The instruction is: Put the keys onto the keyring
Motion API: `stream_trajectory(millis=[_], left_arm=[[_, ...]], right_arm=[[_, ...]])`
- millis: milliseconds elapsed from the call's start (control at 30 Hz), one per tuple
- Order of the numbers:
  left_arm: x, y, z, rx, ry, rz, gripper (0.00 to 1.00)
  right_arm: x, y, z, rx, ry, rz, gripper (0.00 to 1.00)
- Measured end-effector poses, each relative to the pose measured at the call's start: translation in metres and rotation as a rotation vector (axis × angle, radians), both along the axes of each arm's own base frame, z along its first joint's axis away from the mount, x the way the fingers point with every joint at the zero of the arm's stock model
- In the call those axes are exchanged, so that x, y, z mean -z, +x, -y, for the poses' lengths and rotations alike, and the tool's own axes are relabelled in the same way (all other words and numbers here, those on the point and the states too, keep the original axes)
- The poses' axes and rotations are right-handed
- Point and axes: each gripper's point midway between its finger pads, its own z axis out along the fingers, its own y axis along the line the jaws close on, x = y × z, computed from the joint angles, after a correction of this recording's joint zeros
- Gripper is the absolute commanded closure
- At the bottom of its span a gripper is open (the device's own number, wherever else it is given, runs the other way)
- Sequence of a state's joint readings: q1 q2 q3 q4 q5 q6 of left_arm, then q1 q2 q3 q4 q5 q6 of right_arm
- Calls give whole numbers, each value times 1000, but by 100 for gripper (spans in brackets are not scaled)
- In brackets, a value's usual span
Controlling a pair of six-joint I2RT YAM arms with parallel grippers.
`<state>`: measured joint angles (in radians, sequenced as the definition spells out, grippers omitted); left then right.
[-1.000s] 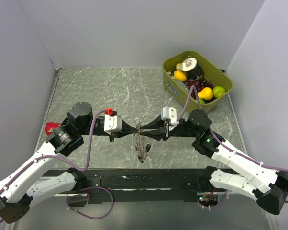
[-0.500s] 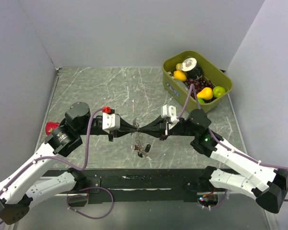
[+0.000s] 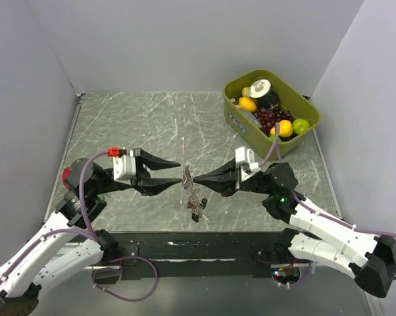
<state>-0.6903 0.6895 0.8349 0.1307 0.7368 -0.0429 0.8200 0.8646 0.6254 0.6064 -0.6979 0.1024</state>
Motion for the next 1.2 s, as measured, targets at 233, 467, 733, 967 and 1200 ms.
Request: stream_trajectory(millis=[233,467,733,967,1200], left_arm=[[3,-1,10,93,-21,-66,55],[4,-2,16,142,-27,-95,59],[11,1,24,182,-6,-118,68],[13,2,25,184,-3,-124,67],[14,4,26,186,-1,-127,79]], right_arm=[[-26,-8,4,-29,95,26,100],[-34,-10,5,-37,128,31,100],[-35,-9,5,-33,135,26,100],[-35,-8,4,-32,137,27,100],[-29,-6,1,-35,124,10,100]])
